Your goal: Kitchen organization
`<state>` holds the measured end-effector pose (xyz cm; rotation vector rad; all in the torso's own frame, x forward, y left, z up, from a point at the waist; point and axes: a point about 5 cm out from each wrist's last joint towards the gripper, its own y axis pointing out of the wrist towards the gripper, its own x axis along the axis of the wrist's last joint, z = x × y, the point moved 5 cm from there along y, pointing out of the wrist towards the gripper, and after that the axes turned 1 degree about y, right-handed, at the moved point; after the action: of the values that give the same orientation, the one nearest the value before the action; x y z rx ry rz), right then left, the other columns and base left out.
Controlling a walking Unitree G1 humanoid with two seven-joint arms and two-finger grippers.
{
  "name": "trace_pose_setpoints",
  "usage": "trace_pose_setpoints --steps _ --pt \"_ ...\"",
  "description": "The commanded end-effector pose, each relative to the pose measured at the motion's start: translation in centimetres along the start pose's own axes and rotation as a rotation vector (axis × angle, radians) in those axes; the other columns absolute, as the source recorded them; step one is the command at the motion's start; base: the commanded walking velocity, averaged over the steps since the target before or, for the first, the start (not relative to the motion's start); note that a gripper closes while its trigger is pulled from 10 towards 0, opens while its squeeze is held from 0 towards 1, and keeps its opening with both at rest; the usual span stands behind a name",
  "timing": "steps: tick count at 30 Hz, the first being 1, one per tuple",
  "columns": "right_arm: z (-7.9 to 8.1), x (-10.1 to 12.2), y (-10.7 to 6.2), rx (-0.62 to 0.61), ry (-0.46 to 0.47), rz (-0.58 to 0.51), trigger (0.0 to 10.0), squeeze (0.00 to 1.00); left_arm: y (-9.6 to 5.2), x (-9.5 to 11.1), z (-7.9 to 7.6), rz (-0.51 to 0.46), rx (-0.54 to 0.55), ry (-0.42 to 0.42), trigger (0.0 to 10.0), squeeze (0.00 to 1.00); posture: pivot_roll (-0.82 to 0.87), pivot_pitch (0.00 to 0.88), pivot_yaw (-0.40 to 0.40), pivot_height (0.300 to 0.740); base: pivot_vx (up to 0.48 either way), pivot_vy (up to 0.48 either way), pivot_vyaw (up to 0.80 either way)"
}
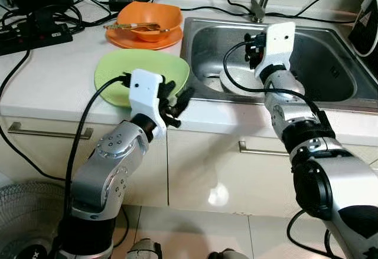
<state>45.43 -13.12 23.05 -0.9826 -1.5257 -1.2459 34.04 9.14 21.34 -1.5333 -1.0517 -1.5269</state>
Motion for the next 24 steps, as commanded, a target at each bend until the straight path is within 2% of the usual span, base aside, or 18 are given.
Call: trace_pose_setpoints --steps 1,5,8,13,14,18,21,24 --pt "0.0 -0.2 -0.5 0.018 0.039 -0.021 10.0 0.00 0.1 0.5 0.9 -0.021 0.042 0.009 10.0 0.00 0.10 0.095 -0.050 0.718 0.000 0.000 0.00" --pt "-0.1 -1.0 -1.9 0.044 0.148 -0.045 10.0 0.00 -0.1 0.8 2.5 -0.039 0.108 0.016 10.0 0.00 0.09 0.099 -0.048 0.718 0.000 0.000 0.00" --pt "-1.0 -2.3 -3.3 0.012 0.236 -0.037 10.0 0.00 -0.3 1.0 3.4 -0.049 0.143 0.034 10.0 0.00 0.07 0.103 -0.042 0.718 0.000 0.000 0.00" --pt "-1.1 -3.9 -4.8 -0.001 0.257 0.000 10.0 0.00 -0.5 1.2 4.6 -0.061 0.190 0.037 10.0 0.00 0.07 0.103 -0.037 0.718 0.000 0.000 0.00" --pt "-0.6 -4.8 -5.4 0.007 0.288 0.026 10.0 0.00 -0.7 1.4 5.4 -0.066 0.216 0.039 10.0 0.00 0.07 0.104 -0.037 0.718 0.000 0.000 0.00" --pt "0.5 -5.4 -6.2 0.029 0.315 0.051 10.0 0.00 -1.0 1.6 6.3 -0.075 0.245 0.045 10.0 0.00 0.07 0.103 -0.034 0.718 0.000 0.000 0.00" --pt "2.2 -6.1 -6.7 0.053 0.341 0.077 10.0 0.00 -1.5 1.8 7.8 -0.079 0.302 0.040 10.0 0.00 0.08 0.100 -0.032 0.718 0.000 0.000 0.00" --pt "3.9 -5.8 -6.6 0.092 0.337 0.076 10.0 0.00 -1.9 1.9 8.7 -0.080 0.330 0.041 10.0 0.00 0.08 0.095 -0.033 0.718 0.000 0.000 0.00"
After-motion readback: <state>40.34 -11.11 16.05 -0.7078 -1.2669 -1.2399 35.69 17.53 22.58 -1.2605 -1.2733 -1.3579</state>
